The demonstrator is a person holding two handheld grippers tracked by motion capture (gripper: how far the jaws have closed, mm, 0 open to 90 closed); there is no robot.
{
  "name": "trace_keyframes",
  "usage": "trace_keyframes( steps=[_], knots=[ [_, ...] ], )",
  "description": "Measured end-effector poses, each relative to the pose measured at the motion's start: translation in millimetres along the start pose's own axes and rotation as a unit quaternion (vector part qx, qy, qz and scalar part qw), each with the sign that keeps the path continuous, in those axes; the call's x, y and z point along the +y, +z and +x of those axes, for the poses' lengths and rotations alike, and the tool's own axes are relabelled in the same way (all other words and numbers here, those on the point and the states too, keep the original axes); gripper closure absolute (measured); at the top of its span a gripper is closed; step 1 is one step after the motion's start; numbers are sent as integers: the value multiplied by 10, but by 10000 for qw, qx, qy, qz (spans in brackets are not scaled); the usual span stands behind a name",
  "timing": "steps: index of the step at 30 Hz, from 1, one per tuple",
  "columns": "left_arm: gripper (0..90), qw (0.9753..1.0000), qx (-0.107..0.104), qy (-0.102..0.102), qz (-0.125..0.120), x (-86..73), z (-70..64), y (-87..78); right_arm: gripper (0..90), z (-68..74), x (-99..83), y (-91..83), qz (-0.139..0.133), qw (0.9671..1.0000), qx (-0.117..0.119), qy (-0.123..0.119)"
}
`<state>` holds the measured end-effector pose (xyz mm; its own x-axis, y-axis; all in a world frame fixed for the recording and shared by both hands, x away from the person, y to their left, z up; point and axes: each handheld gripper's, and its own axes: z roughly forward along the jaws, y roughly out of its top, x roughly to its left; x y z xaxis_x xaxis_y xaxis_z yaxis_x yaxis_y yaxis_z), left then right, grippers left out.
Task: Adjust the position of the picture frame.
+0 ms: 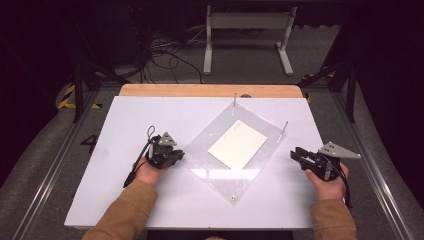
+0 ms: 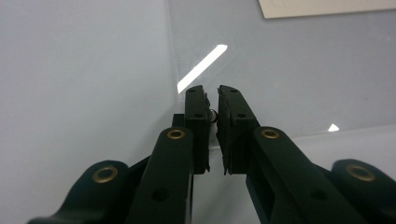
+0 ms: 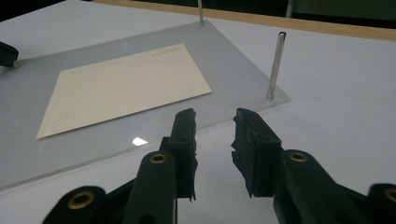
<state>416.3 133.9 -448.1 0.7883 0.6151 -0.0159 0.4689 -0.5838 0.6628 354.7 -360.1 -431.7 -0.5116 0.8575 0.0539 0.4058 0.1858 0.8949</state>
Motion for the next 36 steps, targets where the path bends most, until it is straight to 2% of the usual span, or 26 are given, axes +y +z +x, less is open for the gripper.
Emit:
trace_keyframes(
  steps=[3,6,7,9,11,13,15,16,17,19,20,21,22,24,25,26,28,29,30,31,32,33,36],
  knots=[
    [829,9995,-178,239,129,4,-81,-22,677,-13,-9,4,87,9999,53,22],
    [830,9979,-413,457,220,3,-183,-39,678,-13,-5,6,123,9999,78,31],
    [829,9967,-494,582,266,4,-225,-48,677,-13,-3,6,129,9999,86,22],
    [829,9924,-813,835,387,5,-310,-66,677,-17,2,4,143,9999,94,20],
    [829,9886,-979,1041,469,10,-415,-75,677,-21,1,4,145,9998,91,49],
    [829,9840,-1175,1207,571,23,-535,-78,675,-30,-1,7,158,9998,88,68],
    [829,9771,-1412,1470,604,42,-656,-69,675,-38,-1,18,176,9998,86,60],
    [828,9724,-1614,1557,648,50,-726,-62,680,-39,0,24,183,9998,94,64],
    [828,9685,-1745,1651,658,55,-783,-54,683,-39,1,30,187,9997,115,73],
    [827,9588,-1970,1937,656,79,-958,-29,689,-33,4,46,202,9997,129,81],
    [827,9560,-2023,2016,672,90,-1018,-22,693,-26,8,63,214,9997,121,65],
    [826,9552,-2053,2023,672,95,-1063,-17,696,-22,14,79,226,9996,125,67],
    [825,9546,-2067,2036,669,97,-1081,-13,696,-23,24,96,251,9996,103,57],
    [820,9562,-2115,1930,609,86,-1066,-4,699,-42,59,135,240,9997,-26,56],
    [814,9573,-2289,1693,503,71,-1021,2,713,-54,78,149,233,9997,-100,35],
    [782,9589,-2375,1510,351,62,-975,-9,730,-75,117,174,290,9994,-176,69],
    [688,9631,-2389,1241,35,57,-885,-66,720,-119,174,231,359,9988,-296,129],
    [660,9655,-2354,1104,-121,52,-843,-108,719,-145,200,263,396,9983,-423,62],
    [648,9678,-2285,1016,-299,44,-800,-153,718,-175,220,300,388,9982,-451,52],
    [633,9700,-2192,938,-467,32,-758,-195,716,-207,246,342,437,9980,-411,177],
    [613,9727,-2087,853,-556,17,-716,-233,705,-235,278,380,505,9976,-403,261],
    [611,9742,-2022,751,-666,-4,-681,-258,693,-263,311,424,515,9974,-426,274],
    [584,9791,-1779,526,-839,-66,-597,-303,665,-326,421,562,619,9961,-606,175]
  ],
)
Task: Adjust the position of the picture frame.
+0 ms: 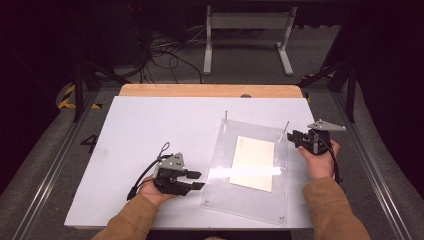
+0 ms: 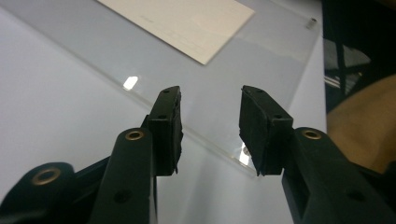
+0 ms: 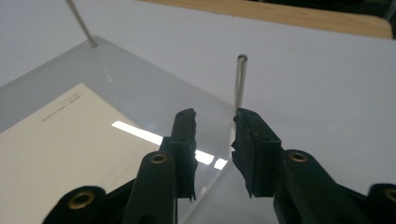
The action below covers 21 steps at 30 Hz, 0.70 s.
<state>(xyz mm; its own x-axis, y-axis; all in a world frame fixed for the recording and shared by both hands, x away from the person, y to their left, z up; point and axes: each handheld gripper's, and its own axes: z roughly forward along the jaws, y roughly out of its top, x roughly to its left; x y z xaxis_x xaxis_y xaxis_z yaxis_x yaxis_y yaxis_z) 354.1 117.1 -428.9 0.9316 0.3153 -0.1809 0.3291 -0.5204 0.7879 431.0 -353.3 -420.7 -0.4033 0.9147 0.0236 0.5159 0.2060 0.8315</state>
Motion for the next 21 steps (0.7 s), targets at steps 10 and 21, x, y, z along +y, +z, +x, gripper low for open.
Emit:
trace_keyframes(
  steps=[10,21],
  knots=[
    [516,9993,221,-291,-74,-100,67,-85,797,-37,206,413,370,9974,-279,-556],
    [517,9975,478,-507,-124,-169,144,-162,850,262,669,489,397,9898,-178,-1355]
  ],
)
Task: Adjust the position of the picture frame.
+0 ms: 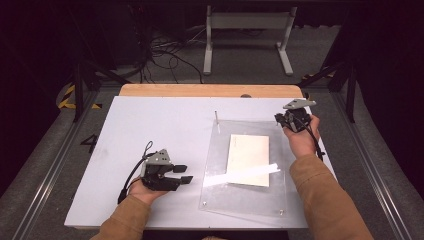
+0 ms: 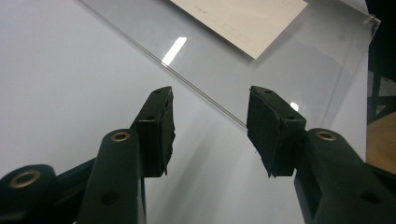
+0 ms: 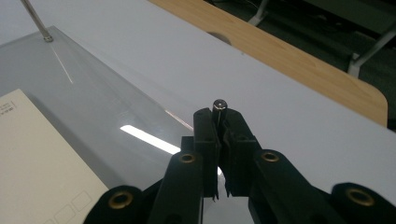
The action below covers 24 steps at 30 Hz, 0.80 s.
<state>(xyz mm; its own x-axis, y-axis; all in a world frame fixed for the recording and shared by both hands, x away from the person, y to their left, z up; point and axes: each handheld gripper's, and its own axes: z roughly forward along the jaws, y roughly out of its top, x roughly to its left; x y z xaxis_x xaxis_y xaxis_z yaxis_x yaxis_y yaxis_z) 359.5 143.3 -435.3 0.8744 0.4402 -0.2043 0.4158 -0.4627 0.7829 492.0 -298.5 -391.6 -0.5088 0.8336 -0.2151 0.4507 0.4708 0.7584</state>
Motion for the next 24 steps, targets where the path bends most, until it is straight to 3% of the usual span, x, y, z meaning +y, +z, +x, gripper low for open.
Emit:
trace_keyframes(
  steps=[5,9,17,24],
  knots=[
    [517,10000,-2,24,31,0,3,4,850,179,235,107,-95,9996,98,-240],
    [518,10000,6,-4,-16,-8,10,-15,850,274,311,199,-171,9994,183,-244],
    [518,10000,34,-72,-36,-18,30,-23,850,294,109,322,-13,9992,390,105],
    [518,10000,-3,-32,65,-12,11,22,848,314,-34,349,-17,9981,567,245]
  ],
)
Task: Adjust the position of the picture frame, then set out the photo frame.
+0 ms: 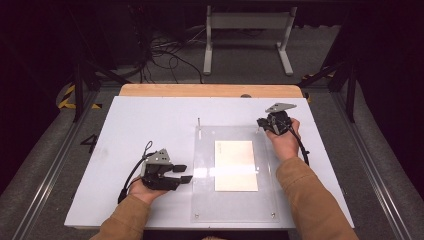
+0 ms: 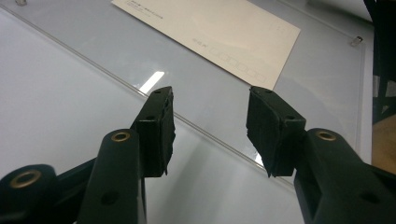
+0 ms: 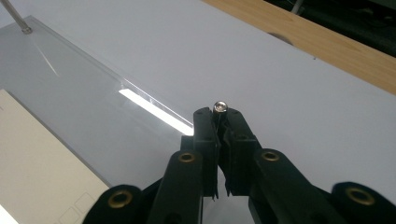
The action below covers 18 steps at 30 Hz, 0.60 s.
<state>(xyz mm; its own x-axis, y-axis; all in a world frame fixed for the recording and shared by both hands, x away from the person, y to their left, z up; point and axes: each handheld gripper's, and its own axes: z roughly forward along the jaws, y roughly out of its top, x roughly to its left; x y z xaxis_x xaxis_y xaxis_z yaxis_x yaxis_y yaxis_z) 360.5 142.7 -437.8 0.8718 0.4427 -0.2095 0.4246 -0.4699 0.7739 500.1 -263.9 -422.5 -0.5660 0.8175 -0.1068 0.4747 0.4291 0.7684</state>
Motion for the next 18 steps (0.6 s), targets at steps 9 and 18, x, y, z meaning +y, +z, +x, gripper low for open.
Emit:
trace_keyframes(
  steps=[9,18],
  knots=[
    [481,10000,82,-15,-5,10,13,14,637,-27,-34,-218,-398,9989,150,185],
    [451,9996,278,35,-66,33,5,21,562,-114,-151,-435,-596,9951,788,-2]
  ],
)
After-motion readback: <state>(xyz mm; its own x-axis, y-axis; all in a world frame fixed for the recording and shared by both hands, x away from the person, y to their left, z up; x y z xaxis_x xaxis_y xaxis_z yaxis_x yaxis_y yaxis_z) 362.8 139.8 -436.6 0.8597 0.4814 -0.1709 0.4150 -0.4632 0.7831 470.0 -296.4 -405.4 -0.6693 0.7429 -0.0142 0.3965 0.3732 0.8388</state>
